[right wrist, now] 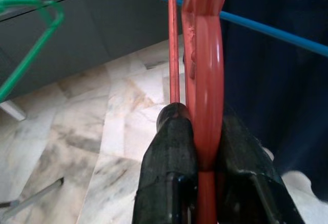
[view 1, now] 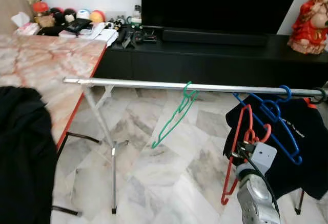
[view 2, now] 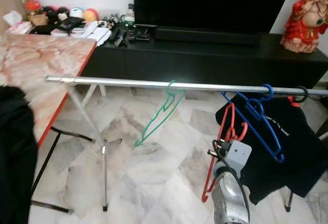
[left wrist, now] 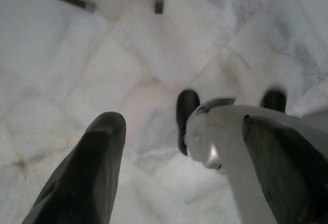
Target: Hang hanger
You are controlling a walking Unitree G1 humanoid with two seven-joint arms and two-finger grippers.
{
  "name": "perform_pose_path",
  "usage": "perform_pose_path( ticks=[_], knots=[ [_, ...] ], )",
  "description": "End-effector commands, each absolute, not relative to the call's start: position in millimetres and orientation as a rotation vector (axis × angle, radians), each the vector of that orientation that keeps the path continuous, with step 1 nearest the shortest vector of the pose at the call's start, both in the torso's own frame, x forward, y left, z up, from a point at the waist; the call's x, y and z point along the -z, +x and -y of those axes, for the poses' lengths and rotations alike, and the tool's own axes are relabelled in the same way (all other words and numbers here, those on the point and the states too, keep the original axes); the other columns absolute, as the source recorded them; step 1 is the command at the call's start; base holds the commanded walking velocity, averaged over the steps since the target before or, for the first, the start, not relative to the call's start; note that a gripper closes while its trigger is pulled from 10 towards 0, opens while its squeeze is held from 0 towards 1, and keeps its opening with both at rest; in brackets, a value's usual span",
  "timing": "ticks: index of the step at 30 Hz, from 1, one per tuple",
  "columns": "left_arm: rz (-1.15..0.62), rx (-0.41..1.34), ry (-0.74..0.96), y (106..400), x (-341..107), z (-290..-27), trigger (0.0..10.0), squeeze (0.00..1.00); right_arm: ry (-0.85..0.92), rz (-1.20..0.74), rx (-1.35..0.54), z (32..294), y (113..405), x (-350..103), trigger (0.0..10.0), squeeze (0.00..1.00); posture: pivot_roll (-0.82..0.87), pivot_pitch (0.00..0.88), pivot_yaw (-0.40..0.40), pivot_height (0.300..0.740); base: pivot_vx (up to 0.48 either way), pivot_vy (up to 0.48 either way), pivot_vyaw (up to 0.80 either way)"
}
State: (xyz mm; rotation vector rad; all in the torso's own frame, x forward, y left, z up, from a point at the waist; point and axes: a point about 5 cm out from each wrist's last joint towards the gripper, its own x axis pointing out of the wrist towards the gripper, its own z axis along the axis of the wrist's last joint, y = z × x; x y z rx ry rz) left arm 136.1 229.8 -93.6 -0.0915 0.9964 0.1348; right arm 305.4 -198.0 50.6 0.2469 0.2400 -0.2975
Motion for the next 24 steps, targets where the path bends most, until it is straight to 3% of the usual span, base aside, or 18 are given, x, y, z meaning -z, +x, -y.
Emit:
perform_pose_path(
  ticks=[1,10,24],
  knots=[
    [-1.042,-0.102,-0.089,127.1,99.0,-221.0,10.0,0.00,0.235,-0.225,0.318,205.9,307.9,-55.1,10.0,0.00,0.01,0.122,-0.050,0.740,0.000,0.000,0.00],
    [-1.078,-0.117,-0.087,120.4,100.8,-225.5,10.0,0.00,0.121,-0.224,0.154,195.6,338.1,-78.1,10.0,0.00,0.01,0.131,-0.046,0.740,0.000,0.000,0.00],
    [-1.080,-0.090,-0.102,130.0,99.2,-220.6,10.0,0.00,0.125,-0.360,0.220,204.3,370.3,-101.8,10.0,0.00,0.01,0.133,-0.036,0.740,0.000,0.000,0.00]
  ],
)
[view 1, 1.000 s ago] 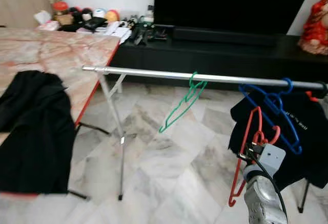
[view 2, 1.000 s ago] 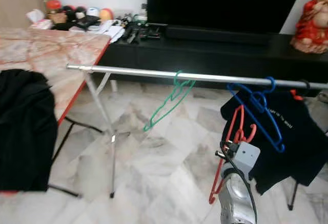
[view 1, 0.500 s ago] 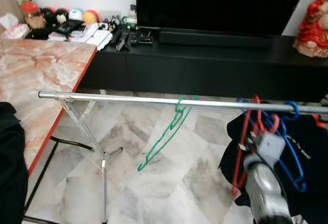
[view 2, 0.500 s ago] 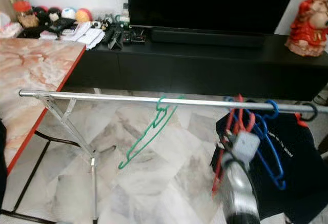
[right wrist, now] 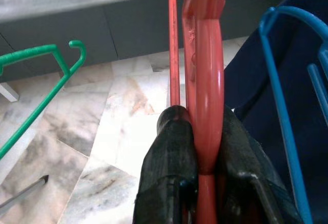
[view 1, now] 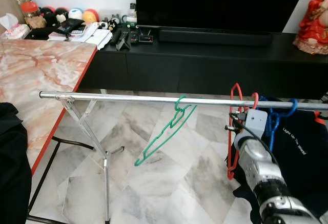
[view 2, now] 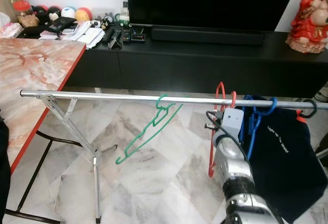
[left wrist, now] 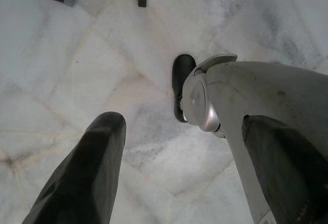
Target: Hang hanger
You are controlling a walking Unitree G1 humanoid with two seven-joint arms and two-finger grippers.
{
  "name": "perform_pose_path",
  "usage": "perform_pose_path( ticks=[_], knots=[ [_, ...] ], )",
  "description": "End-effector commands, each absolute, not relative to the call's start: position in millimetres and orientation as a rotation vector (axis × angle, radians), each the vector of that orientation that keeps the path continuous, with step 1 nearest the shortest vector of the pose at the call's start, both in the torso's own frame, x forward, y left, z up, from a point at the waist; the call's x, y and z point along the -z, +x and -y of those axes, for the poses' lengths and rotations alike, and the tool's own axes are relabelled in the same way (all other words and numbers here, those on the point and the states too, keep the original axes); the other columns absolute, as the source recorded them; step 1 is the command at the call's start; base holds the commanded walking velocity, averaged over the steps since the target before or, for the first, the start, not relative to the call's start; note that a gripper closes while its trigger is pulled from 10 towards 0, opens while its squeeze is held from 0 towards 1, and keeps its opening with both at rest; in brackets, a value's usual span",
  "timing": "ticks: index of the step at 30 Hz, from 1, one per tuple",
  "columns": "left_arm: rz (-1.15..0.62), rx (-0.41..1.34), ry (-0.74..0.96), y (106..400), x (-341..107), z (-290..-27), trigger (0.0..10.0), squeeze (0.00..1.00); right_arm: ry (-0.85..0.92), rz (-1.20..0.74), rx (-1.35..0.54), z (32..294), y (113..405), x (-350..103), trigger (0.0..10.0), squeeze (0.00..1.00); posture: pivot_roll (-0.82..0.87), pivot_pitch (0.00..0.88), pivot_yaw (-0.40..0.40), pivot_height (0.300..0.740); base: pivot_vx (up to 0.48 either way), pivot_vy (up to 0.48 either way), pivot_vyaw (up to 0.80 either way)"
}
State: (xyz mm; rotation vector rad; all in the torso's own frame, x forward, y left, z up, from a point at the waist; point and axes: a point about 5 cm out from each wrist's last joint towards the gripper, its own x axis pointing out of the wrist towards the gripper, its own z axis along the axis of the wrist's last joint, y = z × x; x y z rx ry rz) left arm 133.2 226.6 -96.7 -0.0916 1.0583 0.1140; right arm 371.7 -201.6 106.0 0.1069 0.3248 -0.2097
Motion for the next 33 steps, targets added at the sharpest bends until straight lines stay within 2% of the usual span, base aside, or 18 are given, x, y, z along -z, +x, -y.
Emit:
perform_pose_path(
  ticks=[1,11,17,25,26,33],
  knots=[
    [-1.080,-0.087,-0.103,130.6,99.1,-220.0,10.0,0.00,0.122,-0.371,0.214,203.7,370.9,-101.7,10.0,0.00,0.01,0.133,-0.034,0.740,0.000,0.000,0.00],
    [-1.085,-0.064,-0.104,133.3,99.5,-214.4,10.0,0.00,0.145,-0.474,0.150,200.2,374.5,-98.7,10.0,0.00,0.03,0.137,-0.025,0.740,0.000,0.000,0.00],
    [-1.085,-0.055,-0.099,132.5,99.2,-216.4,10.0,0.00,0.085,-0.483,0.127,200.7,377.5,-103.2,10.0,0.00,0.04,0.139,-0.026,0.740,0.000,0.000,0.00],
    [-1.090,-0.048,-0.104,128.3,100.5,-215.9,10.0,0.00,0.111,-0.493,0.110,196.1,377.8,-101.7,10.0,0.00,0.03,0.144,-0.027,0.740,0.000,0.000,0.00],
    [-1.097,-0.046,-0.105,123.1,102.2,-214.7,10.0,0.00,0.123,-0.487,0.104,194.3,377.5,-100.8,10.0,1.00,0.03,0.143,-0.026,0.740,0.000,0.000,0.00],
    [-1.104,-0.065,-0.110,105.7,105.8,-217.9,10.0,0.00,0.094,-0.424,0.110,193.7,376.4,-100.3,10.0,1.00,0.02,0.141,-0.029,0.740,0.000,0.000,0.00]
  ],
)
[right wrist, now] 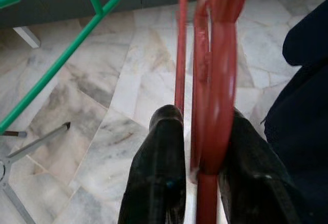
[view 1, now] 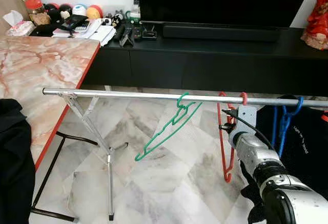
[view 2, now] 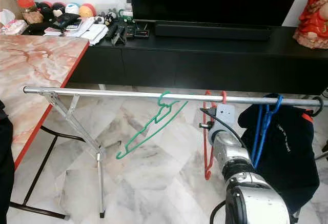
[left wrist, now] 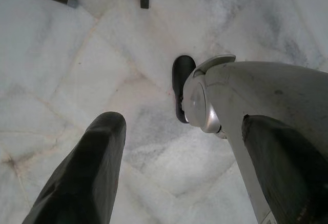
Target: Hang hanger
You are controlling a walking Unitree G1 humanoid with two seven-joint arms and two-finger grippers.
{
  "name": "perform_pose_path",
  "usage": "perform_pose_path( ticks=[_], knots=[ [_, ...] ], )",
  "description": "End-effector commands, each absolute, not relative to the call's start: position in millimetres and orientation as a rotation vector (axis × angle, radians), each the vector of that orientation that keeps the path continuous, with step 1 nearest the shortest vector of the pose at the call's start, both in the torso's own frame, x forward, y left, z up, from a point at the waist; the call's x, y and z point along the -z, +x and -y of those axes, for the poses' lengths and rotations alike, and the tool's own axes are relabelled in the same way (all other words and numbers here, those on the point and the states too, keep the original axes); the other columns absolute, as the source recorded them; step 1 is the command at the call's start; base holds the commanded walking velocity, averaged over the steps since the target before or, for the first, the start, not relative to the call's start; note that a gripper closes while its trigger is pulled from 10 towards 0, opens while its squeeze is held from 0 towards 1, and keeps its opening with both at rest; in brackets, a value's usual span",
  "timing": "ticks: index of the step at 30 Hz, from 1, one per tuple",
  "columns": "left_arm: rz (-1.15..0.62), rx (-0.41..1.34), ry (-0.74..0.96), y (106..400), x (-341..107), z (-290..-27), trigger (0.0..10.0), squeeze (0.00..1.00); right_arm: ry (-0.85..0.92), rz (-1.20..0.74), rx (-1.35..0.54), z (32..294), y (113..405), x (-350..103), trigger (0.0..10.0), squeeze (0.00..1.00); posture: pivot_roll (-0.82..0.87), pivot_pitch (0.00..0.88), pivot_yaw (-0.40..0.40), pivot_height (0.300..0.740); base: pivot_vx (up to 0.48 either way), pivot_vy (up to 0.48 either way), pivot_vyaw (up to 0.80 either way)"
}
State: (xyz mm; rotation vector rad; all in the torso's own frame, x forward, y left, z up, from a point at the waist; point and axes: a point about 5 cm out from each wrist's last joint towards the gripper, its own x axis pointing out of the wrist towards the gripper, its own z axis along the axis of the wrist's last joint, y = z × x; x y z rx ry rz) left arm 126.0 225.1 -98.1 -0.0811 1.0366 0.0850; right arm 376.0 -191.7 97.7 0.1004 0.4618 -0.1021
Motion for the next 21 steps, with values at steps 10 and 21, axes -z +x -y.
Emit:
perform_pose_path(
  ticks=[10,21],
  knots=[
    [-1.106,-0.058,-0.105,98.1,105.7,-224.5,10.0,0.00,0.053,-0.255,0.094,190.5,370.1,-104.2,10.0,1.00,0.00,0.138,-0.017,0.740,0.000,0.000,0.00],
    [-1.056,-0.066,-0.038,120.7,100.9,-220.5,10.0,0.00,-0.069,0.116,0.041,167.0,336.1,-138.7,10.0,0.18,-0.06,0.130,0.036,0.740,0.000,0.000,0.00]
  ],
)
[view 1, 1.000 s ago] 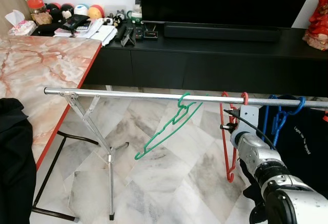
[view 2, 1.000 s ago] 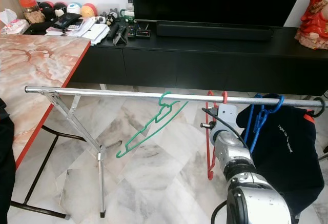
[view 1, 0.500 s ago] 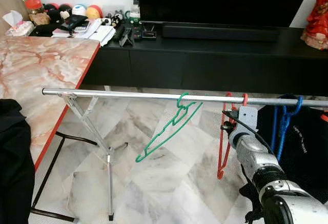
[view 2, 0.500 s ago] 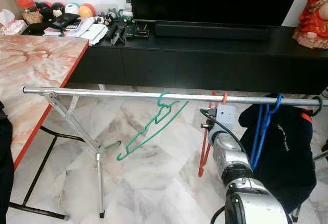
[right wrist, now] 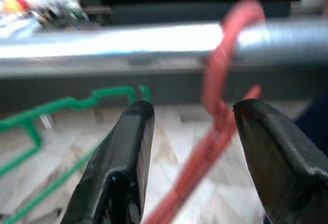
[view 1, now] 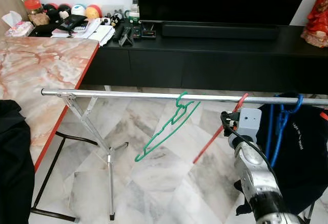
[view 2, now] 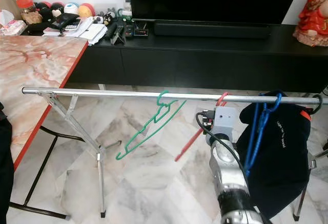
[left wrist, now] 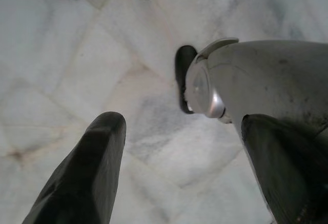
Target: Hang hanger
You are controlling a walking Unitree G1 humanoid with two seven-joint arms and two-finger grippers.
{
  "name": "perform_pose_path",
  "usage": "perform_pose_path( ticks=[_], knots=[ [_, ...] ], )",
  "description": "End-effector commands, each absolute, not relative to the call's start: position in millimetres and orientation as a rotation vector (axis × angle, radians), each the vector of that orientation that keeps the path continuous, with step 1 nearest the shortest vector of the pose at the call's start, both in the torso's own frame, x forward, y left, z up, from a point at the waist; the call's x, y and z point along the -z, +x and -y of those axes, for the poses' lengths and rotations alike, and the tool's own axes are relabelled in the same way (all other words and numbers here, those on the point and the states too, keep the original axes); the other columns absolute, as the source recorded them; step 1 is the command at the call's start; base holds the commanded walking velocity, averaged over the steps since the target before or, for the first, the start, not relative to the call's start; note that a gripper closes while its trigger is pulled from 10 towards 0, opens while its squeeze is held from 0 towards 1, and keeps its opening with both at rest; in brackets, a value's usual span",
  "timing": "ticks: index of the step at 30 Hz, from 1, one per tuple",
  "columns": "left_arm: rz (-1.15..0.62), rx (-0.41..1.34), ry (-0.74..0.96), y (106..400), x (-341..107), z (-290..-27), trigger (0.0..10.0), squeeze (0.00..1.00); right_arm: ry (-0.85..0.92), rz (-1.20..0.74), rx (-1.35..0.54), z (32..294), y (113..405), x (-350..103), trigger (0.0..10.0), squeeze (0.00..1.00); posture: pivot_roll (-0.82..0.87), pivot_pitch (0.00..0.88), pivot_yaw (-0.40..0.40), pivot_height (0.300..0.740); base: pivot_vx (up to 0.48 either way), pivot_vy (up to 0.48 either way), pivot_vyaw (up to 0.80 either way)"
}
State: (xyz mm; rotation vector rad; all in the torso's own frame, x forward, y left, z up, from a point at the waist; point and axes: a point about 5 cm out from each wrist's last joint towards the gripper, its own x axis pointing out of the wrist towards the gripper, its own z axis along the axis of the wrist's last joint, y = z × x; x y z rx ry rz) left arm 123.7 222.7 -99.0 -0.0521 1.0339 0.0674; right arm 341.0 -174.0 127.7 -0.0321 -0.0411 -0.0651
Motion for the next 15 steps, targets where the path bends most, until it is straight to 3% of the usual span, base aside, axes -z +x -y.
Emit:
perform_pose_path(
  ticks=[1,8,15],
  knots=[
    [-1.048,-0.068,-0.035,125.8,99.5,-220.4,10.0,0.00,-0.077,0.145,0.033,165.3,331.6,-141.7,10.0,0.00,-0.06,0.128,0.040,0.740,0.000,0.000,0.00],
    [-0.989,-0.059,0.001,167.8,84.4,-223.4,10.0,0.00,-0.078,0.183,0.034,166.0,300.1,-140.5,10.0,0.00,-0.09,0.118,0.071,0.740,0.000,0.000,0.00],
    [-0.961,-0.046,0.018,187.7,76.1,-221.1,10.0,0.00,-0.078,0.137,0.111,171.9,292.5,-133.7,10.0,0.00,-0.19,0.123,0.080,0.740,0.000,0.000,0.00]
  ],
)
